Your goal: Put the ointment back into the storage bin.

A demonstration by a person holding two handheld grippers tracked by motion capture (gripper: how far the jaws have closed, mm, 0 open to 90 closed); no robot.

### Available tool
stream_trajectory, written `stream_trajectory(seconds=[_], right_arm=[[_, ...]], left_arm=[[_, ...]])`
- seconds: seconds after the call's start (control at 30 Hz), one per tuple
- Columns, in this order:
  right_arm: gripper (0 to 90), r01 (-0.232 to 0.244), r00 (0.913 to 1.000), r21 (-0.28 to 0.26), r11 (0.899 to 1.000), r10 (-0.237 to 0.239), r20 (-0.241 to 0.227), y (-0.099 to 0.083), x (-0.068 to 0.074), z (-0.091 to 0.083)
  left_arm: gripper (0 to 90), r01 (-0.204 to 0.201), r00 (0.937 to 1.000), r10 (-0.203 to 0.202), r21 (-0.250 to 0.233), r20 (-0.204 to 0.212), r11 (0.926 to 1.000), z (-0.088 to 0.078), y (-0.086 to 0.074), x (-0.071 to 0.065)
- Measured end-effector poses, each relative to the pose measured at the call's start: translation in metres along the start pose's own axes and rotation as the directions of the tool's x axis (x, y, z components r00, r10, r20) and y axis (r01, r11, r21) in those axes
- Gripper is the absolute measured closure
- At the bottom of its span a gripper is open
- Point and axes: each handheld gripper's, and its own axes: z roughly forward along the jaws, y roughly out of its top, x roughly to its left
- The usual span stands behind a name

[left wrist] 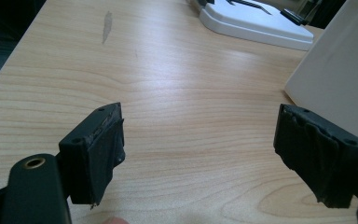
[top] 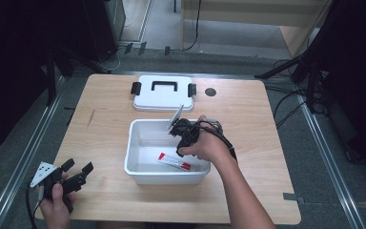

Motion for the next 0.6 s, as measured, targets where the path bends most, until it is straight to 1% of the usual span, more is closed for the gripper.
stream_trajectory(seconds=[0.07,0.1,0.13,0.17,0.27,0.3,0.33,0.37,0.4,0.43,0.47,0.5,0.6], right_arm=[[39.7,0.003,0.9999,-0.012,1.000,-0.004,-0.013,0.000,0.002,-0.006],[39.7,0.003,0.9999,-0.012,1.000,-0.004,-0.013,0.000,0.002,-0.006],[35.3,0.015,0.9998,-0.014,1.000,-0.015,-0.013,0.000,0.004,-0.009],[27.6,0.034,0.9994,-0.012,0.999,-0.034,-0.005,0.000,0.007,-0.015],[21.2,0.056,0.9984,-0.013,0.998,-0.056,0.002,0.000,0.011,-0.026],[20.3,0.055,0.9985,-0.017,0.998,-0.055,-0.003,0.001,0.012,-0.031],[20.2,0.072,0.9974,-0.017,0.997,-0.072,-0.003,0.000,0.013,-0.035],[19.5,0.073,0.9973,-0.023,0.997,-0.073,-0.004,0.000,0.014,-0.040],[19.5,0.073,0.9973,-0.023,0.997,-0.073,-0.004,0.000,0.014,-0.040],[19.1,0.065,0.9979,-0.037,0.997,-0.065,-0.004,0.000,0.014,-0.048],[19.1,0.065,0.9979,-0.037,0.997,-0.065,-0.004,0.000,0.014,-0.048],[19.0,0.052,0.9986,-0.052,0.997,-0.052,0.000,-0.002,0.013,-0.055],[18.9,0.046,0.9989,-0.073,0.996,-0.046,0.007,-0.006,0.011,-0.064]], left_arm=[[16.9,0.000,1.0000,0.000,0.000,0.001,1.0000,0.000,0.000,0.000],[16.9,0.000,1.0000,0.000,0.000,0.000,1.0000,0.000,0.000,0.000],[16.9,0.000,1.0000,0.000,0.000,-0.001,1.0000,0.000,0.000,0.000],[16.9,0.000,1.0000,0.000,0.000,0.000,1.0000,0.000,0.000,0.000],[16.9,0.000,1.0000,0.000,0.000,0.000,1.0000,0.000,0.000,0.000],[16.9,0.000,1.0000,0.000,0.000,0.000,1.0000,0.000,0.000,0.000],[16.9,0.000,1.0000,0.000,0.000,0.000,1.0000,0.000,0.000,0.000],[16.9,0.000,1.0000,0.000,0.000,0.000,1.0000,0.000,0.000,0.000],[16.9,0.000,1.0000,0.000,0.000,0.000,1.0000,0.000,0.000,0.000],[16.9,0.003,1.0000,-0.003,-0.002,0.001,1.0000,0.000,0.000,0.000],[16.9,0.003,1.0000,-0.003,-0.002,0.001,1.0000,0.000,0.000,0.000],[16.9,0.004,1.0000,-0.004,-0.001,0.002,1.0000,0.000,0.000,0.000],[16.9,0.005,1.0000,-0.005,-0.001,0.002,1.0000,0.000,0.000,0.000]])
